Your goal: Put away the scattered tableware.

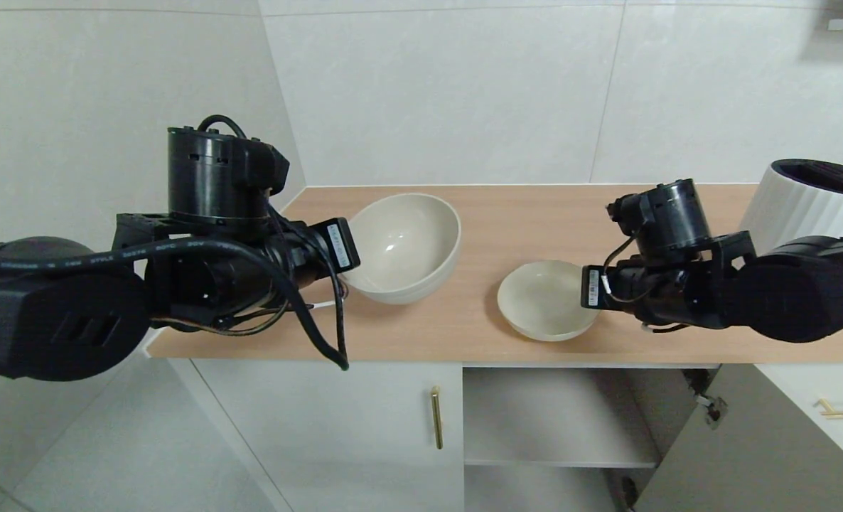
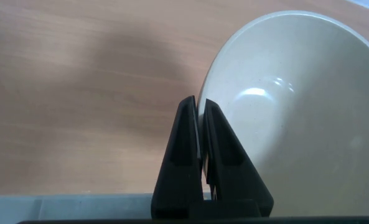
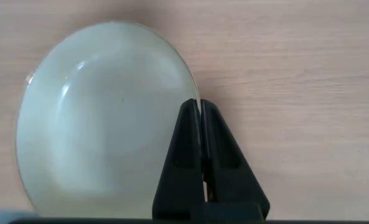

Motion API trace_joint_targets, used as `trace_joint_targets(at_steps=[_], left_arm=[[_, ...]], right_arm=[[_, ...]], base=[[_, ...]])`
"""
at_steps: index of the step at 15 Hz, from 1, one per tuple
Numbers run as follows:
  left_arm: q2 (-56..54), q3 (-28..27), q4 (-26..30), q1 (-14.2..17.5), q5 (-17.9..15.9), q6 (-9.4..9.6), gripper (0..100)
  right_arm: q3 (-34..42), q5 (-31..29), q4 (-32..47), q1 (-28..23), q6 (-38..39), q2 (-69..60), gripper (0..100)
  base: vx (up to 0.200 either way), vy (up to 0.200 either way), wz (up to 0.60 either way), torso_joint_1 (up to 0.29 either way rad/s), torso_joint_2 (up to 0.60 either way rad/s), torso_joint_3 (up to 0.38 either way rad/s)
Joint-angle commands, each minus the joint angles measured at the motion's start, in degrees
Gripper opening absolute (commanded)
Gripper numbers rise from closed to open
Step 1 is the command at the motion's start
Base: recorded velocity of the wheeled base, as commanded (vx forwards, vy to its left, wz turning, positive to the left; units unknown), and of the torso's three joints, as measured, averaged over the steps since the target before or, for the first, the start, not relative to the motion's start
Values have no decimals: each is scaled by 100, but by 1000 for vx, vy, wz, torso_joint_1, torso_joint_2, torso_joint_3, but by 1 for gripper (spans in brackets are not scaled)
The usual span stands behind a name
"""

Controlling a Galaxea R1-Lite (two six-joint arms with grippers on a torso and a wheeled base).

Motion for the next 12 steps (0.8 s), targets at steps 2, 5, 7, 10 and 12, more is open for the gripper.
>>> trace_joint_targets(at_steps=[2,5,7,10,12], left_arm=[[-299,402,-10,0,-1,90,0],[-756,1043,-10,0,-54,389,0],[-923,1404,-10,-79,-195,485,0],[-896,1456,-10,-88,-195,477,0],[-879,1456,-10,-105,-195,468,0]], right_arm=[[168,520,493,6,-2,-896,0],[203,1179,1741,-3,-10,-1731,0],[326,1584,2198,-3,-19,-2092,0],[775,1610,2242,-3,-10,-2382,0],[854,1619,2233,-3,-10,-2478,0]], base=[[0,0,0,0,0,0],[0,0,0,0,0,0],[0,0,0,0,0,0],[0,0,0,0,0,0],[0,0,0,0,0,0]])
